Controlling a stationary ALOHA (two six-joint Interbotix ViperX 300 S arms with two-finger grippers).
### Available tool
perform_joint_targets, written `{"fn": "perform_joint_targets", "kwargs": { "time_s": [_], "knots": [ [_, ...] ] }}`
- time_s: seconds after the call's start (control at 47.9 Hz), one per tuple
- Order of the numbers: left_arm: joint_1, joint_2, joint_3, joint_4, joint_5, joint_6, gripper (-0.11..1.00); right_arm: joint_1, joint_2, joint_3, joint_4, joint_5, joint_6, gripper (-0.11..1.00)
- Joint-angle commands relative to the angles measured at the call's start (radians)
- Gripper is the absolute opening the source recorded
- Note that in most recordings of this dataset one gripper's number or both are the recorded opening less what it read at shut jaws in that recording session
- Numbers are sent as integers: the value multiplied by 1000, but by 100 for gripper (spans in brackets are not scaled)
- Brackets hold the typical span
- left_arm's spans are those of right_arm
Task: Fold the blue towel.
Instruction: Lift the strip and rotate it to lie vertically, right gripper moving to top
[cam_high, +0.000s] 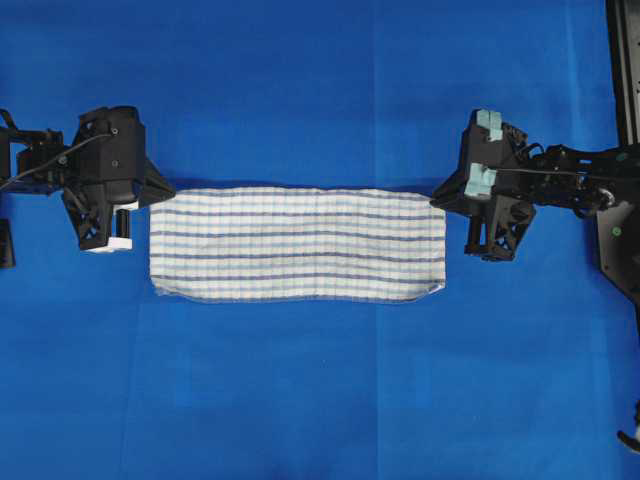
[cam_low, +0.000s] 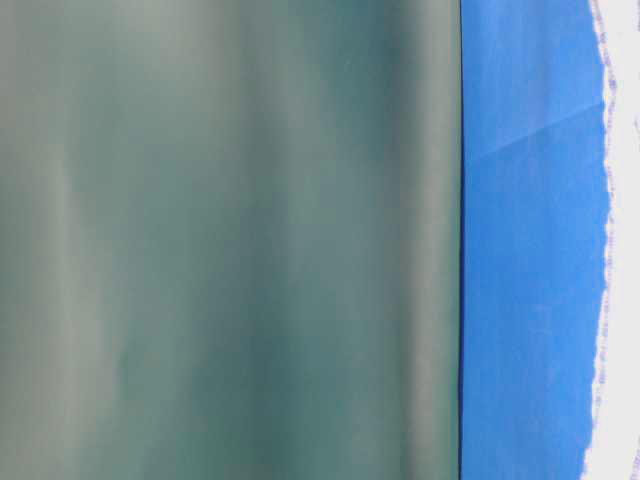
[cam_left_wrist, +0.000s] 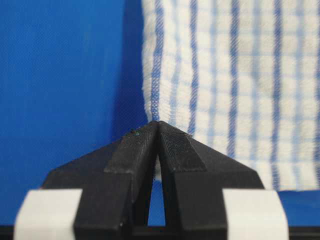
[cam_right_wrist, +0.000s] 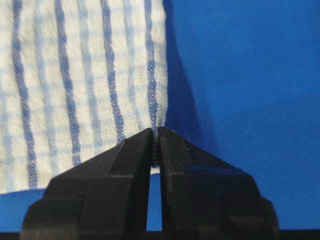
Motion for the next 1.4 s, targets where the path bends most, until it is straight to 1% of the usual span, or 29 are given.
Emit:
{"fn": "perform_joint_targets", "kwargs": {
  "time_s": [0.0, 0.25, 0.438, 0.48, 0.584, 0.73, 0.835, 0.897, 1.022, 1.168, 1.273, 1.377],
  "knots": [
    [-15, -40, -31, 2, 21, -2, 1, -2, -61, -15, 2, 11, -2, -2],
    [-55, -109, -71, -3, 132, -8, 1, -17, -249, -12, -9, 137, -8, -2],
    [-101, -178, -77, -5, 164, -12, 1, -34, -360, -9, -34, 233, -6, -2],
    [-112, -193, -74, -5, 164, -26, 1, -40, -382, -9, -37, 252, -6, -2],
    [-135, -224, -69, -5, 164, -80, 1, -58, -423, -9, -49, 293, -6, -2],
    [-170, -215, -74, -5, 164, -155, 1, -71, -451, -9, -63, 314, -6, -2],
    [-195, -201, -87, -5, 158, -186, 1, -80, -449, -15, -71, 316, -5, -2],
    [-213, -190, -101, -5, 156, -209, 1, -100, -443, -20, -83, 316, -5, -2],
    [-261, -149, -155, -5, 138, -301, 1, -184, -420, -58, -141, 318, -5, -2],
    [-298, -83, -239, -5, 126, -434, 1, -281, -356, -137, -206, 318, -5, -2],
    [-316, -31, -296, -5, 126, -499, 1, -311, -293, -192, -242, 318, -5, -2],
    [-334, 25, -365, -5, 126, -537, 1, -327, -222, -245, -276, 318, -5, -2]
  ]
}}
